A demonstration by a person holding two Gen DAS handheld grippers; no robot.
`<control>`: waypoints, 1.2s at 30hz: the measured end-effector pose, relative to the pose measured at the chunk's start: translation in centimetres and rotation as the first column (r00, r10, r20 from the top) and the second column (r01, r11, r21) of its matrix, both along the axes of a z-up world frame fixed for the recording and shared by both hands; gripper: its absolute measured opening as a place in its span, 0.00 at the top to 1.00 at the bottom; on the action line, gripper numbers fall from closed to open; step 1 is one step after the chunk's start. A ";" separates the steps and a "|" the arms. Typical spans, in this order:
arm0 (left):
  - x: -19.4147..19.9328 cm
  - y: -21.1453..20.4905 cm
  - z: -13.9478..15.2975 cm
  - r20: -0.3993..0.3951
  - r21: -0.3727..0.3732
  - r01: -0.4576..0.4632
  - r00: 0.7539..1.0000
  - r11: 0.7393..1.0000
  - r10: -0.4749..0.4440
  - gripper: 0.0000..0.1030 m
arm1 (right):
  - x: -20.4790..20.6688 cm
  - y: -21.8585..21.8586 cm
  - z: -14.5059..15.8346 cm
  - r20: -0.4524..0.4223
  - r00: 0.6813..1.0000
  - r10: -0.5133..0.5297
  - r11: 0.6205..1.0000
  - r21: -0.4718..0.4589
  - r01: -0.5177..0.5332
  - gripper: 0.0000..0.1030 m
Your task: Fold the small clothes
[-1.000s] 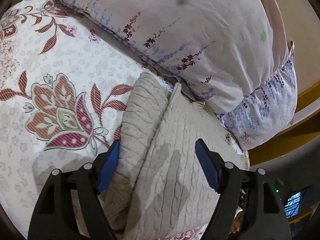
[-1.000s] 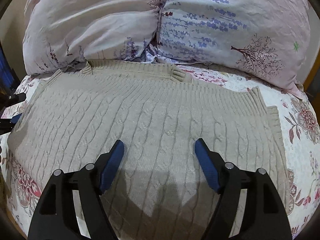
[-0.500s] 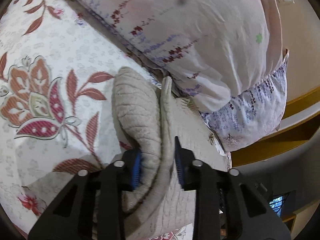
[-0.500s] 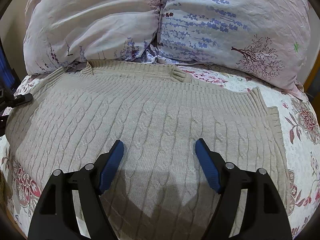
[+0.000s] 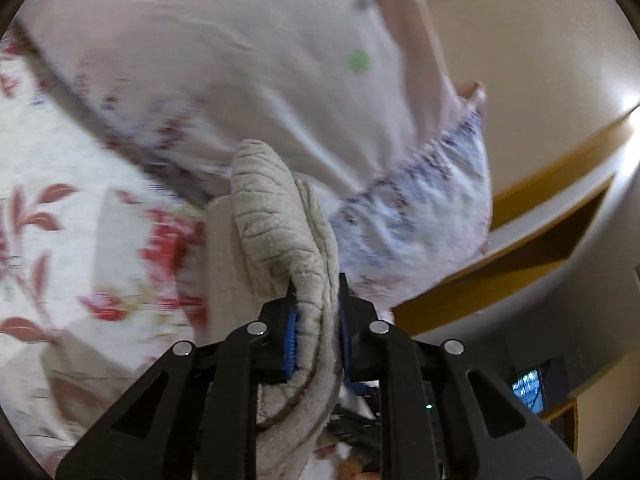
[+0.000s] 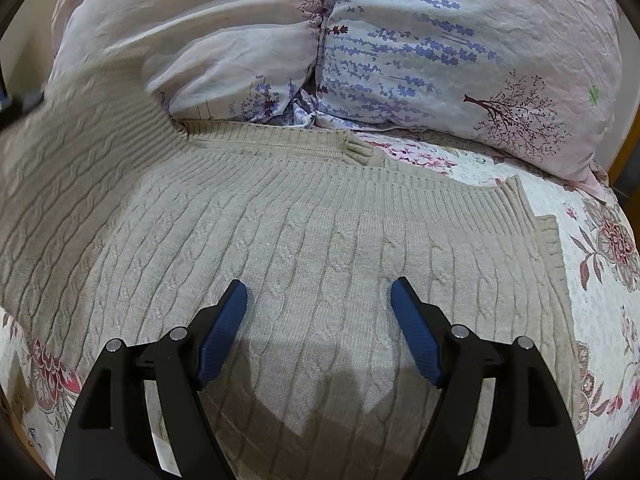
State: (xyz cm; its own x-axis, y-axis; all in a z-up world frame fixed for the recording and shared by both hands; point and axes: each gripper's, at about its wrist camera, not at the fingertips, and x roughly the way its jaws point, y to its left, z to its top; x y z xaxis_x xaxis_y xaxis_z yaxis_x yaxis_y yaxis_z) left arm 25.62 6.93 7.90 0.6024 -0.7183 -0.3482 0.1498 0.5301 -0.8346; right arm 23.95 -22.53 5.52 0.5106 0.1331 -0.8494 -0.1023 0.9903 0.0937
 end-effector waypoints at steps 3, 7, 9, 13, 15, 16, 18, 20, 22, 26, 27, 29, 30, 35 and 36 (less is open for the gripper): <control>0.2 -2.9 0.9 0.021 -0.015 0.043 0.999 0.999 -0.042 0.85 | -0.1 -0.4 0.2 0.003 1.000 0.009 1.000 0.021 -0.009 0.26; 0.4 -7.0 1.5 0.043 -0.006 0.103 0.994 0.995 -0.103 0.86 | -1.6 -2.8 1.4 0.030 0.999 -0.029 0.997 0.076 0.026 0.26; 0.3 -8.5 1.5 0.047 -0.012 0.130 0.991 0.992 -0.129 0.86 | -2.4 -4.8 2.0 0.054 0.996 -0.069 0.994 0.086 0.064 0.26; 0.6 -12.3 1.0 0.051 -0.020 0.183 0.982 0.983 -0.181 0.93 | -3.8 -9.7 2.9 0.079 0.980 -0.182 0.979 0.112 0.172 0.26; 0.5 -15.0 0.2 0.071 0.049 0.199 0.977 0.979 -0.202 0.93 | -4.4 -11.9 3.0 0.079 0.971 -0.225 0.968 0.131 0.214 0.26; 0.5 -16.1 -0.5 0.058 0.069 0.209 0.975 0.975 -0.213 0.93 | -4.5 -12.7 2.9 0.072 0.967 -0.245 0.962 0.140 0.233 0.26; 0.8 -18.5 -2.5 -0.013 0.079 0.268 0.963 0.960 -0.268 0.93 | -4.7 -14.4 2.7 0.049 0.959 -0.279 0.945 0.192 0.265 0.26; 1.1 -20.8 -4.6 -0.102 0.095 0.343 0.937 0.935 -0.333 0.92 | -4.7 -15.5 2.4 0.014 0.955 -0.296 0.919 0.278 0.281 0.26; 1.0 -21.6 -5.7 -0.139 0.045 0.397 0.911 0.917 -0.388 0.93 | -4.6 -16.2 2.4 -0.009 0.957 -0.290 0.893 0.358 0.274 0.26; 0.3 -19.1 -3.8 -0.088 0.000 0.402 0.912 0.916 -0.401 0.51 | -3.4 -16.2 2.3 -0.071 0.971 -0.227 0.796 0.560 0.227 0.26; 0.2 -18.2 -3.3 -0.071 0.015 0.379 0.923 0.925 -0.378 0.48 | -2.9 -15.9 2.1 -0.092 0.976 -0.199 0.774 0.596 0.214 0.26; -0.3 -15.0 -1.7 -0.019 0.098 0.281 0.960 0.955 -0.280 0.43 | -2.1 -14.9 1.3 -0.146 0.979 -0.144 0.735 0.646 0.205 0.26; -0.4 -13.9 -1.3 -0.011 0.140 0.231 0.973 0.963 -0.232 0.41 | -1.8 -14.4 1.0 -0.165 0.979 -0.122 0.724 0.660 0.201 0.27; -0.4 -10.0 -2.2 -0.042 0.313 0.090 0.996 0.946 -0.080 0.37 | -1.0 -11.7 -0.8 -0.252 0.967 -0.018 0.696 0.692 0.194 0.37; -0.3 -9.8 -2.6 -0.057 0.328 0.085 0.996 0.941 -0.070 0.37 | -0.8 -11.2 -1.1 -0.268 0.964 0.003 0.691 0.697 0.191 0.39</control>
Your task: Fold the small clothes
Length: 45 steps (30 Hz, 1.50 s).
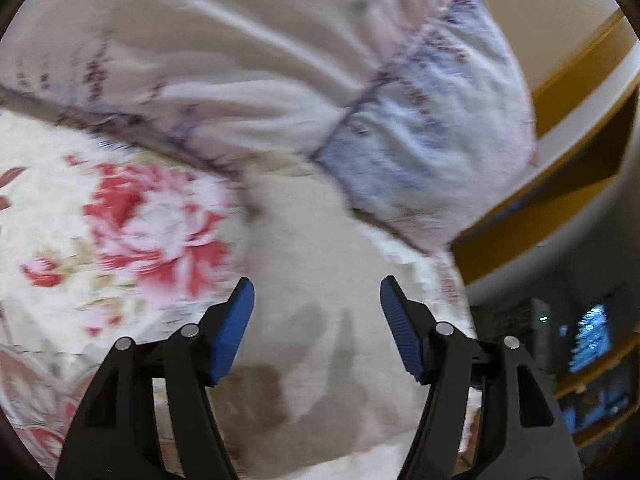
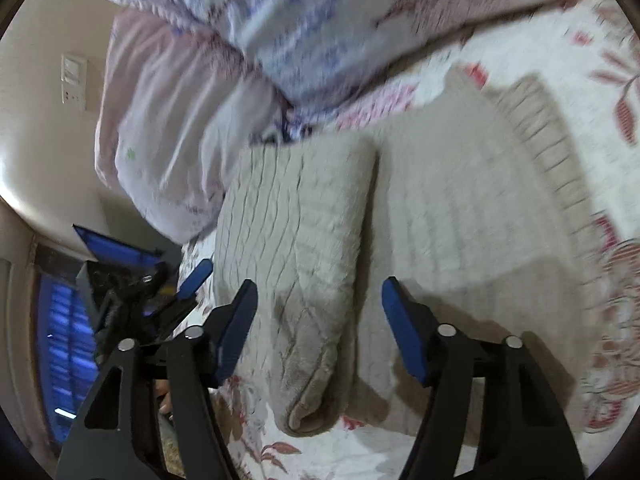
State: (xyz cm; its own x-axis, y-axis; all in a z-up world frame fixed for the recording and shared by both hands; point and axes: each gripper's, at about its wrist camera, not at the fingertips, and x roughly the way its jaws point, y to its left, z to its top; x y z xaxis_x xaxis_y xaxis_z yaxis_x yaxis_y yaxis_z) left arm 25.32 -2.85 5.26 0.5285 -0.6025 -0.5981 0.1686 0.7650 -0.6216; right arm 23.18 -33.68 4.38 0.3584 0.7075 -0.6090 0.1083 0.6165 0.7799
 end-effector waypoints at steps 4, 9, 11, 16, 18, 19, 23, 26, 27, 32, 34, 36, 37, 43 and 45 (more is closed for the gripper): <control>0.1 1.0 -2.7 -0.092 -0.002 0.005 0.996 1.000 -0.006 0.37 | 0.9 1.5 -0.9 -0.019 0.998 0.054 0.998 0.046 -0.053 0.45; 0.5 0.6 -4.3 -0.137 -0.057 0.031 0.990 0.998 -0.039 0.37 | 2.8 1.8 -1.9 -0.035 0.999 0.023 0.994 0.104 -0.019 0.48; 0.6 0.5 -4.5 -0.144 -0.075 0.051 0.988 0.996 -0.062 0.37 | 3.6 1.8 -2.0 -0.022 1.000 -0.004 0.993 0.115 0.007 0.58; 0.4 0.7 -4.4 -0.159 -0.092 0.049 0.985 0.995 -0.064 0.32 | 4.2 2.3 -2.0 0.001 1.000 -0.009 0.999 0.042 0.009 0.81; 0.2 1.3 -4.3 -0.157 -0.102 0.035 0.986 0.994 -0.051 0.28 | 3.8 2.3 -0.3 0.071 0.997 -0.009 1.000 -0.020 0.011 0.83; 0.0 1.7 -4.2 -0.156 -0.106 0.027 0.987 0.994 -0.044 0.27 | 3.6 2.1 0.6 0.101 0.995 -0.013 0.999 -0.041 0.017 0.83; -0.2 2.3 -3.7 -0.145 -0.118 0.019 0.989 0.993 -0.037 0.27 | 2.4 0.5 4.8 0.227 0.973 -0.036 0.984 -0.163 0.074 0.84; -0.5 2.0 -3.4 -0.138 -0.115 0.033 0.989 0.993 -0.049 0.27 | 1.5 -1.2 6.9 0.276 0.960 -0.050 0.957 -0.263 0.125 0.84; -0.6 1.8 -3.4 -0.138 -0.115 0.040 0.989 0.993 -0.056 0.27 | 1.3 -1.8 7.1 0.277 0.959 -0.056 0.947 -0.289 0.139 0.84; -1.1 -0.2 -3.5 -0.145 -0.115 0.086 0.984 0.990 -0.102 0.27 | 0.6 -3.7 6.0 0.233 0.970 -0.070 0.913 -0.377 0.156 0.84; -1.3 -0.9 -3.4 -0.139 -0.107 0.108 0.983 0.988 -0.122 0.27 | 0.1 -4.3 6.1 0.247 0.967 -0.070 0.905 -0.392 0.166 0.84; -1.5 -1.3 -3.4 -0.137 -0.099 0.123 0.981 0.988 -0.135 0.27 | -0.3 -4.7 6.2 0.262 0.962 -0.070 0.892 -0.415 0.178 0.84; -1.6 -1.6 -3.3 -0.135 -0.097 0.131 0.980 0.987 -0.143 0.27 | -0.4 -5.2 6.0 0.264 0.961 -0.077 0.880 -0.434 0.190 0.84; -1.8 -3.0 -3.6 -0.135 -0.084 0.175 0.973 0.981 -0.185 0.27 | 0.3 -6.4 1.4 0.095 0.992 -0.088 0.851 -0.510 0.124 0.81; -1.9 -3.3 -3.8 -0.142 -0.087 0.188 0.970 0.978 -0.199 0.27 | 0.0 -7.0 1.0 0.086 0.990 -0.112 0.866 -0.480 0.139 0.71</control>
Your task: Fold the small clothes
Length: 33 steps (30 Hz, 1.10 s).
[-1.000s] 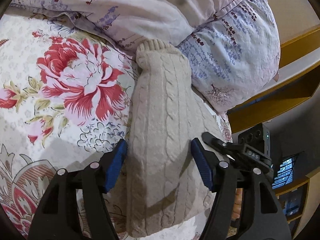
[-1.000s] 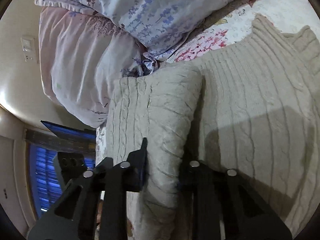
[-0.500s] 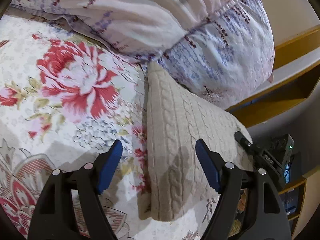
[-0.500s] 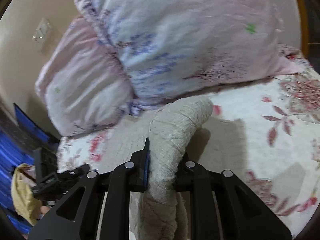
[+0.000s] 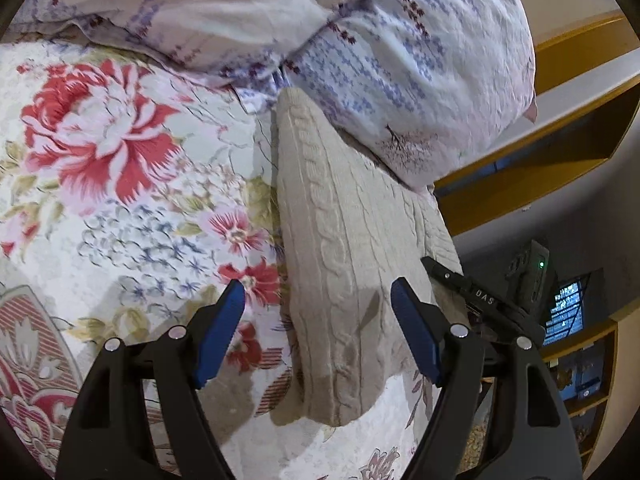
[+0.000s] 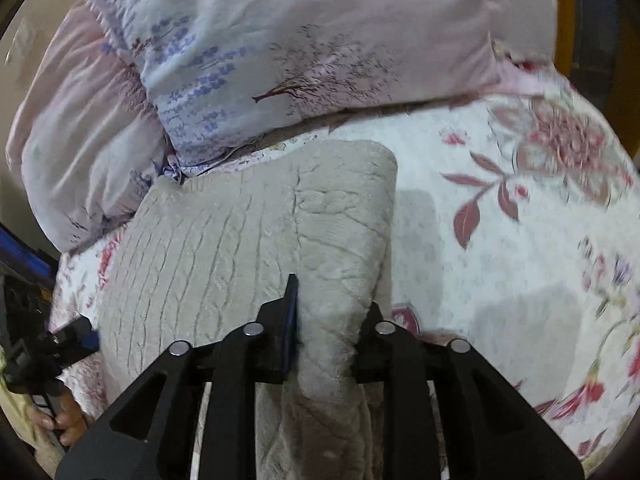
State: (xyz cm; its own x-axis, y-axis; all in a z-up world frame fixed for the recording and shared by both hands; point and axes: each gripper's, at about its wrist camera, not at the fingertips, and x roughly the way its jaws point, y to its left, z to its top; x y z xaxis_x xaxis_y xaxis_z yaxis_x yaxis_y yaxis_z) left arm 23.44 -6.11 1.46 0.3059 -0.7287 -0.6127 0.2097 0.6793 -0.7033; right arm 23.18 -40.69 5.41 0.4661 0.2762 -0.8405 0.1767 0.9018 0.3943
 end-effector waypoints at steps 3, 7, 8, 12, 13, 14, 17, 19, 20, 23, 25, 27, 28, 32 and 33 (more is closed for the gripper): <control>-0.1 -0.4 -0.2 -0.002 0.008 0.016 1.000 1.000 -0.016 0.27 | -0.4 -1.8 0.3 -0.001 0.998 -0.056 0.996 0.073 0.056 0.56; 0.0 -1.2 -0.3 -0.009 0.011 0.025 1.000 1.000 -0.025 0.27 | 0.2 -3.7 1.3 0.036 0.992 -0.125 0.982 0.145 0.118 0.47; 0.1 -1.3 -0.4 -0.012 0.014 0.026 1.000 1.000 -0.025 0.27 | 0.9 -4.1 1.2 0.039 0.990 -0.136 0.979 0.158 0.128 0.47; 0.0 -2.0 -0.6 -0.017 0.029 0.028 0.999 0.999 -0.028 0.27 | 3.4 -4.1 0.0 -0.002 0.988 -0.153 0.979 0.138 0.152 0.58; 0.0 -2.1 -0.6 -0.018 0.030 0.029 0.999 0.999 -0.029 0.27 | 3.9 -3.8 -0.3 -0.005 0.990 -0.143 0.982 0.127 0.143 0.68; 0.0 -2.2 -0.6 -0.019 0.032 0.032 0.999 0.999 -0.031 0.27 | 3.9 -3.5 -0.3 0.004 0.992 -0.128 0.985 0.117 0.127 0.85; -0.2 -2.4 -0.6 -0.012 0.040 0.046 0.999 0.998 -0.045 0.27 | 2.2 -1.6 2.0 0.139 0.990 -0.030 0.999 0.044 0.024 0.89; -0.3 -2.4 -0.7 -0.009 0.044 0.054 0.999 0.998 -0.053 0.27 | 0.4 -0.6 4.0 0.242 0.969 0.046 0.998 0.039 -0.057 0.90; -0.4 -2.3 -0.7 -0.011 0.043 0.055 0.998 0.998 -0.055 0.27 | -0.7 -0.1 5.1 0.289 0.954 0.074 0.996 0.023 -0.084 0.90; -0.5 -2.3 -0.9 -0.012 0.043 0.061 0.998 0.997 -0.060 0.27 | -2.1 -0.9 6.2 0.321 0.947 0.025 0.998 -0.069 -0.003 0.90; -0.5 -2.4 -0.9 -0.013 0.044 0.065 0.998 0.997 -0.064 0.27 | -1.4 -2.6 5.1 0.263 0.963 -0.053 0.994 -0.079 0.076 0.90; -0.6 -2.6 -1.0 -0.018 0.043 0.068 0.998 0.997 -0.068 0.27 | 0.4 -4.1 2.1 0.144 0.982 -0.122 0.990 -0.056 0.131 0.90; -0.8 -2.7 -1.0 -0.018 0.046 0.068 0.998 0.997 -0.067 0.27 | 1.0 -4.2 1.0 0.097 0.987 -0.126 0.989 -0.059 0.132 0.89; -0.9 -2.6 -0.9 -0.025 0.040 0.067 0.998 0.997 -0.066 0.27 | 0.7 -4.6 -0.8 0.010 0.987 -0.163 0.987 -0.012 0.163 0.59; -0.9 -2.5 -0.8 -0.024 0.040 0.067 0.998 0.997 -0.066 0.27 | 0.2 -5.0 -0.5 0.016 0.984 -0.175 0.984 0.014 0.175 0.42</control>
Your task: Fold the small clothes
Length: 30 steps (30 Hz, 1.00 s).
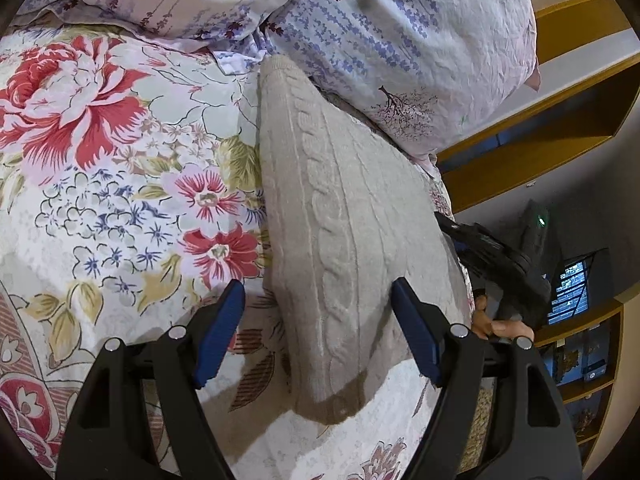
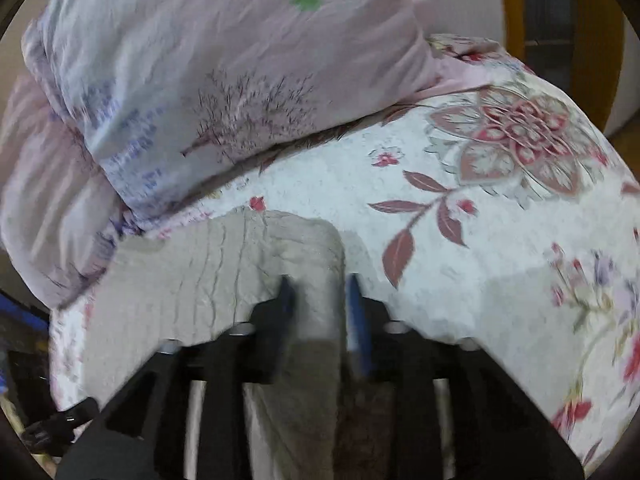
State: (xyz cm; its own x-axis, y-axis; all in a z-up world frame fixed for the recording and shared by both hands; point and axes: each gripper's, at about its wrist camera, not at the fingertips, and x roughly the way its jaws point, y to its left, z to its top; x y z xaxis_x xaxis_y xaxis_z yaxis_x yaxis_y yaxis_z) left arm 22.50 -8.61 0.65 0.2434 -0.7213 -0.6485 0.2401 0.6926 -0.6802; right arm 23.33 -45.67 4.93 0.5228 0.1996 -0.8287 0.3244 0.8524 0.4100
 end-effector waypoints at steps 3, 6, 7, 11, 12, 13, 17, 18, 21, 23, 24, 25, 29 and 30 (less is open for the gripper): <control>-0.1 0.3 0.0 -0.006 -0.014 0.003 1.000 1.000 -0.004 0.27 | -3.0 -1.1 0.9 0.042 0.999 -0.016 0.994 0.111 0.011 0.38; -0.4 0.6 0.2 -0.005 -0.025 0.001 1.000 1.000 -0.002 0.27 | -5.4 -1.0 1.3 0.044 0.999 0.004 0.983 0.186 -0.012 0.38; -0.6 0.6 0.2 -0.006 -0.028 0.004 1.000 1.000 -0.004 0.27 | -6.0 -0.6 1.4 0.041 0.999 0.014 0.980 0.200 -0.022 0.38; -1.0 0.5 0.1 -0.007 -0.022 0.009 1.000 1.000 -0.009 0.27 | -7.9 0.5 1.1 0.041 0.998 0.044 0.976 0.213 -0.052 0.45; -1.1 0.5 0.0 -0.010 -0.020 0.007 1.000 1.000 -0.008 0.27 | -8.2 0.7 1.0 0.041 0.998 0.052 0.974 0.217 -0.060 0.48; -1.1 0.5 0.0 -0.012 -0.019 0.006 1.000 1.000 -0.006 0.27 | -8.4 0.9 0.8 0.043 0.997 0.059 0.973 0.222 -0.067 0.50; -1.3 0.6 0.0 -0.012 -0.016 0.003 1.000 1.000 -0.003 0.27 | -8.7 1.9 0.5 0.042 0.996 0.083 0.973 0.212 -0.090 0.59; -1.4 0.7 0.1 -0.010 -0.014 0.003 1.000 1.000 -0.003 0.27 | -8.8 1.9 0.4 0.044 0.995 0.085 0.972 0.214 -0.092 0.61; -1.2 0.5 0.1 -0.009 -0.010 0.003 1.000 1.000 -0.003 0.27 | -9.0 2.2 0.4 0.050 0.995 0.092 0.974 0.203 -0.100 0.74; -1.2 0.4 0.1 -0.009 -0.008 0.004 1.000 1.000 -0.004 0.27 | -9.1 2.3 0.8 0.065 0.993 0.094 0.978 0.182 -0.105 0.85; -1.3 0.4 0.2 -0.009 -0.007 0.005 1.000 1.000 -0.005 0.27 | -9.4 2.2 1.3 0.089 0.992 0.093 0.979 0.173 -0.107 0.87; -1.3 0.3 0.2 -0.009 -0.006 0.008 1.000 1.000 -0.008 0.27 | -9.7 2.0 1.9 0.123 0.989 0.085 0.980 0.168 -0.105 0.87; -1.4 -0.3 0.1 -0.008 -0.001 0.023 1.000 1.000 -0.023 0.27 | -10.3 1.4 3.0 0.156 0.985 0.069 0.992 0.098 -0.085 0.88; -1.5 -0.4 0.0 -0.009 0.000 0.026 1.000 1.000 -0.026 0.27 | -10.1 1.4 2.0 0.102 0.993 0.064 0.994 0.084 -0.073 0.88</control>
